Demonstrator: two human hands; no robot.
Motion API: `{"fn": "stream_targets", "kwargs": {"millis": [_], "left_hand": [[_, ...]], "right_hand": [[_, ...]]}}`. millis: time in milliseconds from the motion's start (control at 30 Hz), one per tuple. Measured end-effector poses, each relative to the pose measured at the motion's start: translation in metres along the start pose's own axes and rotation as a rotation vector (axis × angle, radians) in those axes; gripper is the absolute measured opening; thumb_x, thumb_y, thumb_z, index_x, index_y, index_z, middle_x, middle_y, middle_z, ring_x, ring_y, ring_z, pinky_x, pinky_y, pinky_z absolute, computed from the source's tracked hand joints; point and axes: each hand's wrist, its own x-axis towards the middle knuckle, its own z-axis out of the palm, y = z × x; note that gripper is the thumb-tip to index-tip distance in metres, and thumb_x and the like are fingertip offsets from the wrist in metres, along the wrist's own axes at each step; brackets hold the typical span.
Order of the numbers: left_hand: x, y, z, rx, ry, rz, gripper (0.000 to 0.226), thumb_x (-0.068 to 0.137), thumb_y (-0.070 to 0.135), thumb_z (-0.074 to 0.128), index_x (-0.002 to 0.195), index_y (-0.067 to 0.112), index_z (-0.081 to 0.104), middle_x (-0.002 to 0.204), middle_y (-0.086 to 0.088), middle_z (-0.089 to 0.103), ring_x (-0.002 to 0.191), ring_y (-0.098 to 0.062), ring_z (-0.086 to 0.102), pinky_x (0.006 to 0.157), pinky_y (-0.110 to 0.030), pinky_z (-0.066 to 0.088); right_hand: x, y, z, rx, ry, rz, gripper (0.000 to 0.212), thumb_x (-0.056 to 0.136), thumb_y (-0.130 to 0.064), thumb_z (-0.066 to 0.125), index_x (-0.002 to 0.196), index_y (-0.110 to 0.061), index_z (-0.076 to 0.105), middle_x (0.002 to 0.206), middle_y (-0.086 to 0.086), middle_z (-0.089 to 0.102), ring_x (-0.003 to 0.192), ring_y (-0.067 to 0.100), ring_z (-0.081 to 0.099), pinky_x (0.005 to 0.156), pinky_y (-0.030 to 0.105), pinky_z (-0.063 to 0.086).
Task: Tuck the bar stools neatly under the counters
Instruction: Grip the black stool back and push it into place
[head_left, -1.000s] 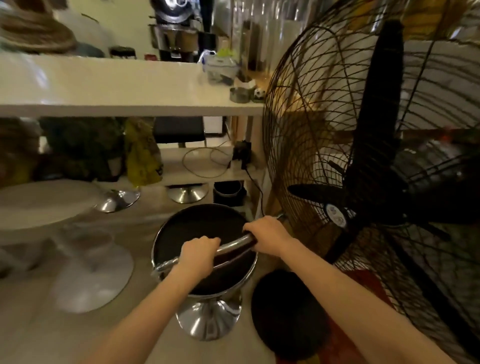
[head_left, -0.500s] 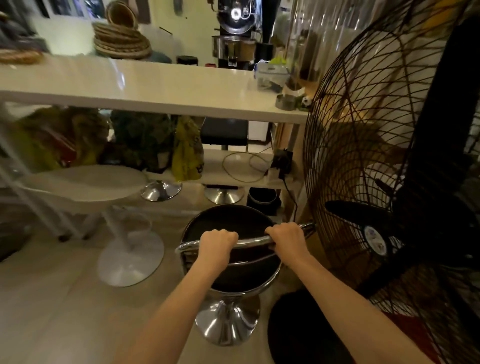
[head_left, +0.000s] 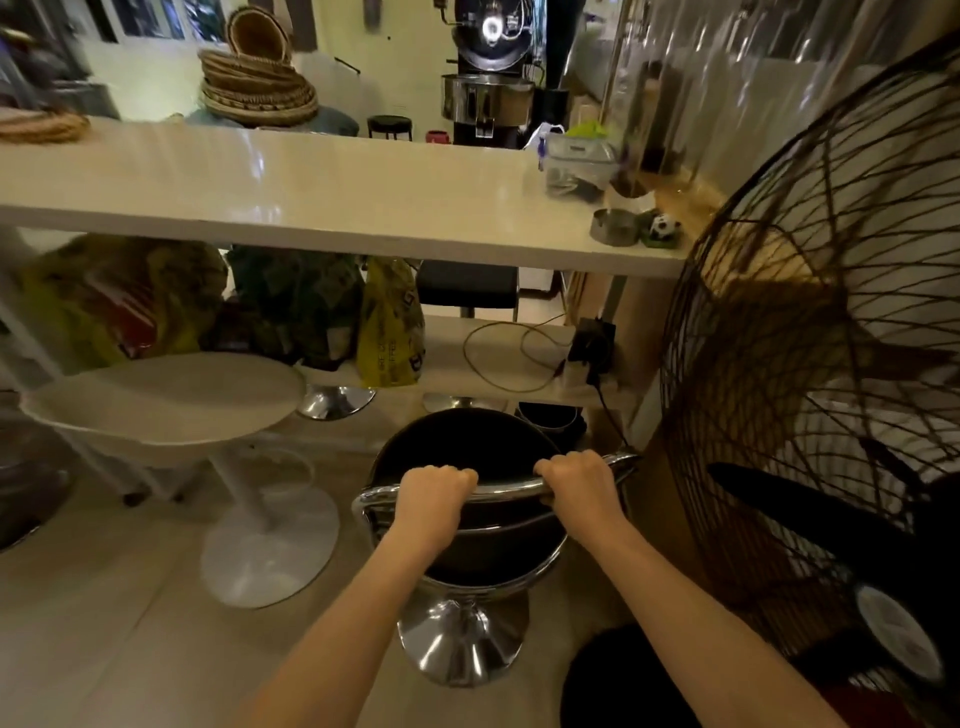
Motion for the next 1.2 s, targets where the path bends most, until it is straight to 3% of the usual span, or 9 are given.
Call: {"fn": "stream_targets", "kwargs": {"millis": [167,400,467,567,767,867,1000,1200], "left_hand": [[0.042,-0.026,0.001,0.014,-0.005,0.010,0.022,0.085,0.007,0.055,0.105,0.017,0.055,0.096,-0.003,0.068,0.090,-0.025,0.064,0.062,-0.031,0.035],[0.094,-0.068,0.003,0.010,-0.002,0.043,0.022,0.085,0.008,0.055,0.105,0.017,0.056,0.095,-0.002,0.067,0.090,-0.024,0.064,0.062,-0.031,0.039],[0.105,-0.074,0.004,0.007,-0.001,0.056,0.021,0.085,0.007,0.054,0.104,0.017,0.055,0.093,-0.002,0.067,0.088,-0.024,0.064,0.061,-0.031,0.035],[0.120,-0.080,0.003,0.004,0.009,0.060,0.020,0.084,0.004,0.052,0.100,0.016,0.056,0.091,-0.003,0.067,0.086,-0.024,0.064,0.059,-0.030,0.032],[0.145,-0.093,0.005,0.002,0.015,0.077,0.020,0.084,0.003,0.054,0.099,0.017,0.055,0.088,-0.001,0.067,0.083,-0.024,0.064,0.059,-0.030,0.034],[0.153,-0.102,0.008,0.019,0.024,0.092,0.022,0.084,0.008,0.058,0.104,0.018,0.056,0.090,-0.001,0.068,0.084,-0.024,0.065,0.059,-0.030,0.035],[0.157,-0.113,0.008,0.036,0.034,0.129,0.023,0.086,0.010,0.057,0.108,0.018,0.055,0.092,-0.002,0.068,0.086,-0.024,0.065,0.059,-0.030,0.035],[0.151,-0.130,0.004,0.047,0.063,0.203,0.030,0.089,0.007,0.049,0.117,0.019,0.054,0.094,-0.002,0.068,0.088,-0.024,0.064,0.059,-0.029,0.033]], "right_hand": [[0.048,0.005,0.012,-0.047,-0.048,0.027,0.035,0.034,-0.010,0.088,0.051,-0.023,0.061,0.042,-0.006,0.052,0.040,0.014,0.052,0.046,0.023,0.038],[0.107,0.001,0.024,-0.038,-0.048,0.064,0.035,0.033,-0.004,0.085,0.053,-0.020,0.060,0.041,-0.004,0.052,0.040,0.016,0.052,0.048,0.023,0.039],[0.120,0.002,0.025,-0.047,-0.066,0.077,0.030,0.044,-0.005,0.083,0.060,-0.020,0.063,0.048,-0.004,0.057,0.048,0.017,0.056,0.053,0.025,0.041],[0.136,0.007,0.030,-0.049,-0.111,0.062,0.018,0.077,-0.006,0.062,0.090,-0.018,0.065,0.078,0.001,0.067,0.077,0.022,0.061,0.074,0.032,0.040],[0.158,0.010,0.031,-0.020,-0.128,0.089,0.018,0.082,-0.009,0.058,0.095,-0.019,0.064,0.083,0.001,0.067,0.082,0.021,0.060,0.079,0.032,0.040],[0.164,0.005,0.032,-0.021,-0.084,0.131,0.016,0.072,-0.005,0.068,0.083,-0.017,0.067,0.069,0.002,0.066,0.069,0.023,0.061,0.068,0.033,0.042],[0.167,-0.005,0.032,-0.027,-0.040,0.148,0.032,0.039,0.000,0.085,0.056,-0.017,0.064,0.043,-0.002,0.054,0.042,0.019,0.053,0.049,0.026,0.041],[0.164,-0.024,0.033,0.010,-0.067,0.185,0.039,0.031,0.003,0.084,0.054,-0.016,0.059,0.041,-0.002,0.050,0.039,0.019,0.050,0.049,0.025,0.034]]}}
